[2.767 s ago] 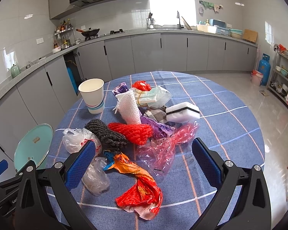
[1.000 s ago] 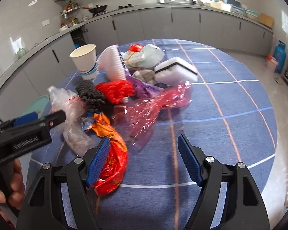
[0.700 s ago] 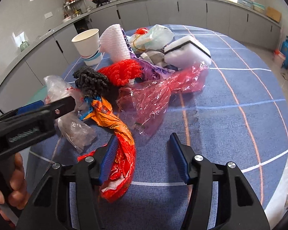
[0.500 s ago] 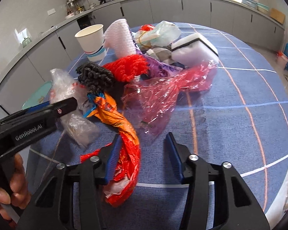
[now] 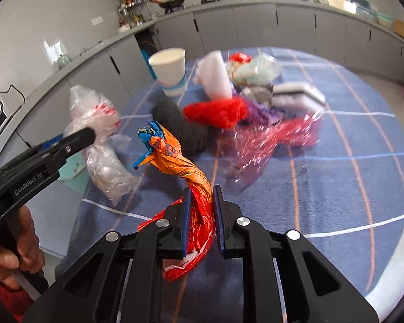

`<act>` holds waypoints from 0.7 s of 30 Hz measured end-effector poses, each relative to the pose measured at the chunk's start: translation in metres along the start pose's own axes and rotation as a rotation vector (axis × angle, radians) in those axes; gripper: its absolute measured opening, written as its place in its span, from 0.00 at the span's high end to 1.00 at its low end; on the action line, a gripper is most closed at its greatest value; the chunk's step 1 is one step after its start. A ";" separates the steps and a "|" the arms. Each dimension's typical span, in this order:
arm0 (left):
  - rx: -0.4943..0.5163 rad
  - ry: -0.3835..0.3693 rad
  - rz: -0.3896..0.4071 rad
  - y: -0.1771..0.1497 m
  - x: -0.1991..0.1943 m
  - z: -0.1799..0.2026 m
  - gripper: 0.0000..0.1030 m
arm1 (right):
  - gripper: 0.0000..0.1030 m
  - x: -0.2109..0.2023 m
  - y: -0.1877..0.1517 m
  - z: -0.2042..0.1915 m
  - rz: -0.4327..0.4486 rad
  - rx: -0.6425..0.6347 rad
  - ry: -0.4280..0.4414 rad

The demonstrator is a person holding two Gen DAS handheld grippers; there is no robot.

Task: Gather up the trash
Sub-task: 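Carry both held items over the teal bin and open both tools to drop them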

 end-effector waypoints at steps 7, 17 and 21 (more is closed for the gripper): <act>-0.057 0.059 0.078 0.007 -0.040 -0.035 0.59 | 0.84 -0.025 0.021 0.002 0.093 0.012 -0.028; -0.151 0.222 0.139 0.011 -0.078 -0.113 0.57 | 0.84 -0.005 0.067 -0.072 0.126 -0.072 0.059; -0.191 0.284 0.138 0.007 -0.085 -0.147 0.57 | 0.84 0.012 0.081 -0.125 0.113 -0.121 0.121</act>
Point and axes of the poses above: each gripper's, at about its wrist camera, not at the fingertips, and x roughly the way its jaws point, z to its right, y to its top, the point moved 9 cm from there along x, roughly the way its jaws point, and after that the axes turned 14 degrees about -y, right-handed, at the moved point
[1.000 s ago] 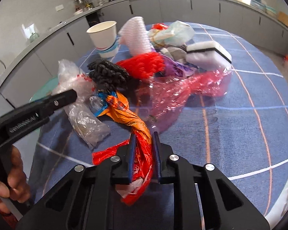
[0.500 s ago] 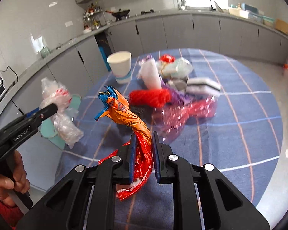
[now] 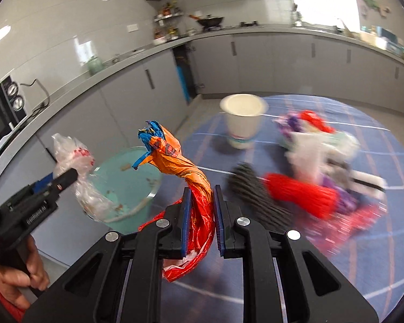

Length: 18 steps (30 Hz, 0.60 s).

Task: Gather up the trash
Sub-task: 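Carry both held items over the teal bin and open both tools to drop them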

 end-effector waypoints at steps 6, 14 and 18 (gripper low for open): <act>-0.031 0.053 -0.038 -0.001 0.019 -0.037 0.57 | 0.83 0.037 0.016 -0.060 -0.028 -0.057 0.060; -0.071 0.077 -0.117 -0.016 0.049 -0.066 0.57 | 0.83 0.085 0.020 -0.095 -0.105 -0.068 0.075; -0.064 0.097 -0.144 -0.021 0.058 -0.074 0.57 | 0.83 0.096 0.019 -0.107 -0.118 -0.085 0.081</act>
Point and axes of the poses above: each gripper's, at about its wrist camera, not at the fingertips, and x roughly the way its jaws point, z to its right, y to its top, the point moved 9 cm from there along x, roughly the way its jaws point, and after that the axes turned 14 degrees about -y, right-handed, at the moved point
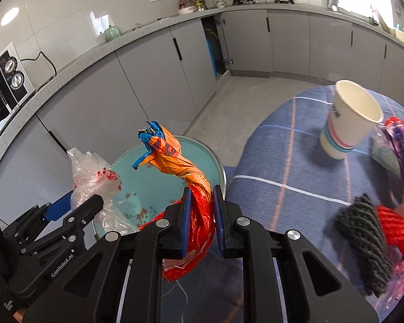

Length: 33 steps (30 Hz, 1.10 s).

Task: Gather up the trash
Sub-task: 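Carry both held items over the teal bin and open both tools to drop them, then move both open tools back toward the trash pile on the table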

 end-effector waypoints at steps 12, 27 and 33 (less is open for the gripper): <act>-0.019 0.002 -0.061 -0.010 0.028 -0.014 0.57 | 0.83 0.031 -0.005 -0.016 -0.053 -0.013 -0.016; -0.007 0.028 -0.068 -0.014 0.036 -0.035 0.23 | 0.45 0.043 -0.001 -0.028 -0.031 -0.063 -0.109; -0.019 0.040 -0.049 -0.006 0.025 -0.043 0.17 | 0.45 0.039 0.007 -0.018 -0.008 -0.038 -0.138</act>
Point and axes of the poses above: each gripper's, at about its wrist camera, not at the fingertips, and x roughly the way its jaws point, z to its right, y to its top, the point moved 9 cm from there along x, roughly the way its jaws point, and after that the axes turned 14 degrees about -y, right-handed, at the moved point
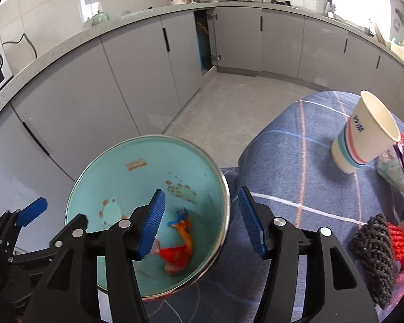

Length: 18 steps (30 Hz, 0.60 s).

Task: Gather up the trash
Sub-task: 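Move both open tools back toward the trash pile on the table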

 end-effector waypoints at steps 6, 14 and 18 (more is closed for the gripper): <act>0.033 0.028 0.028 0.010 -0.019 0.011 0.08 | 0.45 -0.015 0.004 0.018 0.018 0.034 -0.012; 0.050 0.016 0.057 0.007 -0.038 0.051 0.07 | 0.45 -0.040 -0.010 0.048 0.037 0.031 -0.037; 0.068 -0.005 0.065 0.004 -0.044 0.080 0.07 | 0.45 -0.053 -0.019 0.074 0.046 0.047 -0.056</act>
Point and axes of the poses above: each gripper's, at about its wrist camera, not at the fingertips, and x roughly the way its jaws point, z to its right, y to its top, the point moved 9 cm from there along x, roughly the way its jaws point, and after that the axes turned 14 degrees about -y, right-handed, at the moved point
